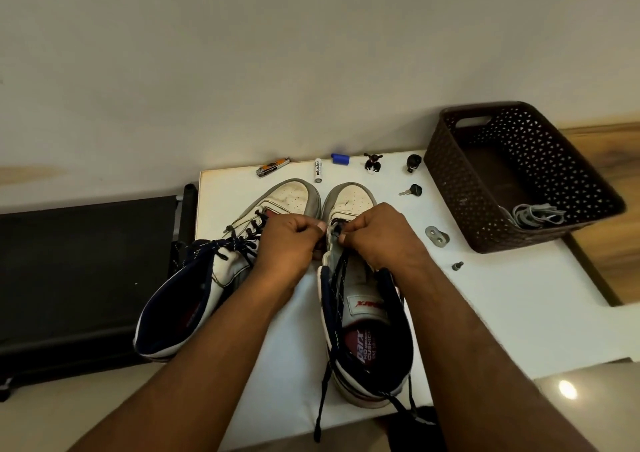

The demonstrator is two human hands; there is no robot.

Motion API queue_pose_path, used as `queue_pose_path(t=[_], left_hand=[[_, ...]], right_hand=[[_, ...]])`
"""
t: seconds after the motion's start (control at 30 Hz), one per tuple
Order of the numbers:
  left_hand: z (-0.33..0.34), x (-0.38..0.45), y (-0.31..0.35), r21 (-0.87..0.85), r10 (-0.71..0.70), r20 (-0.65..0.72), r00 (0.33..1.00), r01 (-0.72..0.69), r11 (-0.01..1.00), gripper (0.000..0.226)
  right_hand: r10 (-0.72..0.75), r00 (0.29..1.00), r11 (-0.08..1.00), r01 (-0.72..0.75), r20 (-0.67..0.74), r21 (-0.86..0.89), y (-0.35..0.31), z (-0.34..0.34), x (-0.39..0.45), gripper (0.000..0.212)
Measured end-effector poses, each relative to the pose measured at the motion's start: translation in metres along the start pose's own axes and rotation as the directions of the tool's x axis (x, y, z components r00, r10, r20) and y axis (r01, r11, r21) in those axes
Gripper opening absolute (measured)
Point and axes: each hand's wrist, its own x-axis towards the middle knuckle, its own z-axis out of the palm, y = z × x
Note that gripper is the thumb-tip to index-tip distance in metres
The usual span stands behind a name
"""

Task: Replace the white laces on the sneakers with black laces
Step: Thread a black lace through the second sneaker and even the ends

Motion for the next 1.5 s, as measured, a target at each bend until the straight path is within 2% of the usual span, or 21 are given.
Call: queue_pose_path(t=[0.13, 0.33, 0.53, 0.57, 0.63, 0.7, 0.73, 0.77, 0.83, 0.87, 0.9, 0.93, 1.0, 1.1, 1.2, 1.23, 1.27, 1.33, 1.37, 1.43, 1.5], left_hand=[[0.004, 0.001, 0.0, 0.012, -0.003, -0.011, 1.0, 0.003, 1.0, 0.013], [0.007, 0.0, -0.003, 0.074, 0.057, -0.021, 0.998, -0.055, 0.996, 0.013], [0.016, 0.003, -0.003, 0.299, 0.168, -0.112, 0.979, -0.128, 0.946, 0.022], [0.015, 0.005, 0.003, 0.203, 0.14, -0.149, 0.979, -0.109, 0.973, 0.026], [0.003, 0.009, 0.027, -0.245, -0.01, -0.205, 0.979, -0.041, 0.969, 0.028], [-0.025, 0.013, 0.056, -0.737, -0.082, -0.162, 0.983, -0.066, 0.672, 0.029], [-0.041, 0.014, 0.066, -0.853, -0.071, -0.168, 0.983, -0.109, 0.51, 0.03], [-0.054, 0.015, 0.073, -0.878, -0.058, -0.206, 0.977, -0.158, 0.452, 0.031], [-0.066, 0.013, 0.075, -0.654, 0.033, -0.362, 0.932, -0.279, 0.703, 0.03], [-0.064, 0.01, 0.073, -0.381, 0.153, -0.399, 0.904, -0.315, 0.869, 0.028], [-0.058, 0.005, 0.068, -0.046, 0.296, -0.342, 0.892, -0.33, 0.943, 0.024], [-0.05, 0.002, 0.062, 0.276, 0.403, -0.2, 0.893, -0.343, 0.898, 0.018], [-0.038, -0.003, 0.051, 0.704, 0.344, 0.127, 0.93, -0.329, 0.63, 0.011], [-0.025, -0.006, 0.045, 0.892, 0.077, 0.268, 0.96, -0.277, 0.356, 0.03], [-0.019, -0.006, 0.044, 0.921, 0.135, 0.236, 0.962, -0.265, 0.285, 0.025], [-0.019, -0.005, 0.044, 0.9, 0.14, 0.237, 0.962, -0.271, 0.342, 0.023], [-0.02, -0.004, 0.044, 0.826, 0.141, 0.226, 0.964, -0.266, 0.497, 0.021], [-0.023, -0.003, 0.049, 0.432, 0.13, 0.157, 0.979, -0.186, 0.882, 0.021], [-0.024, -0.003, 0.053, 0.19, 0.135, 0.087, 0.987, -0.15, 0.97, 0.023], [-0.024, -0.003, 0.062, -0.304, 0.134, -0.012, 0.991, -0.132, 0.944, 0.027], [-0.02, -0.003, 0.067, -0.71, 0.132, 0.012, 0.991, -0.085, 0.699, 0.03]], right_hand=[[-0.043, 0.999, 0.998, 0.043, 0.009, -0.043, 0.002, -0.003, -0.002, 0.015], [-0.077, 0.997, 0.993, 0.076, -0.001, 0.095, 0.001, 0.001, -0.003, 0.015], [-0.108, 0.994, 0.994, 0.107, 0.031, 0.035, 0.004, -0.006, -0.001, 0.012], [-0.099, 0.993, 0.995, 0.097, 0.056, 0.035, 0.005, -0.01, -0.001, 0.013], [-0.077, 0.992, 0.997, 0.074, 0.102, 0.033, 0.007, -0.015, 0.0, 0.016], [-0.061, 0.99, 0.997, 0.054, 0.126, 0.058, 0.009, -0.019, 0.0, 0.018], [-0.052, 0.99, 0.996, 0.041, 0.133, 0.078, 0.009, -0.021, 0.0, 0.018], [-0.039, 0.989, 0.995, 0.024, 0.145, 0.102, 0.009, -0.022, -0.001, 0.016], [0.002, 0.984, 0.986, -0.031, 0.18, 0.163, 0.007, -0.028, -0.002, 0.014], [0.023, 0.98, 0.978, -0.064, 0.198, 0.2, 0.005, -0.032, -0.005, 0.013], [0.039, 0.976, 0.965, -0.093, 0.213, 0.247, 0.003, -0.039, -0.008, 0.014], [0.043, 0.975, 0.945, -0.11, 0.219, 0.307, -0.001, -0.046, -0.013, 0.015], [-0.003, 0.977, 0.887, -0.097, 0.214, 0.452, -0.009, -0.064, -0.024, 0.015], [-0.154, 0.957, 0.78, -0.035, 0.245, 0.625, -0.023, -0.079, -0.04, 0.013], [-0.211, 0.936, 0.791, -0.006, 0.282, 0.611, -0.028, -0.07, -0.044, 0.015], [-0.192, 0.945, 0.811, 0.0, 0.267, 0.586, -0.027, -0.066, -0.041, 0.014], [-0.164, 0.956, 0.833, 0.003, 0.242, 0.553, -0.024, -0.062, -0.037, 0.012], [-0.101, 0.982, 0.916, 0.03, 0.158, 0.399, -0.015, -0.055, -0.025, 0.012], [-0.091, 0.991, 0.963, 0.061, 0.101, 0.263, -0.011, -0.053, -0.019, 0.015], [-0.117, 0.991, 0.993, 0.114, 0.07, 0.034, -0.003, -0.046, -0.01, 0.029], [-0.135, 0.982, 0.987, 0.145, 0.132, -0.073, 0.0, -0.039, -0.007, 0.044]])
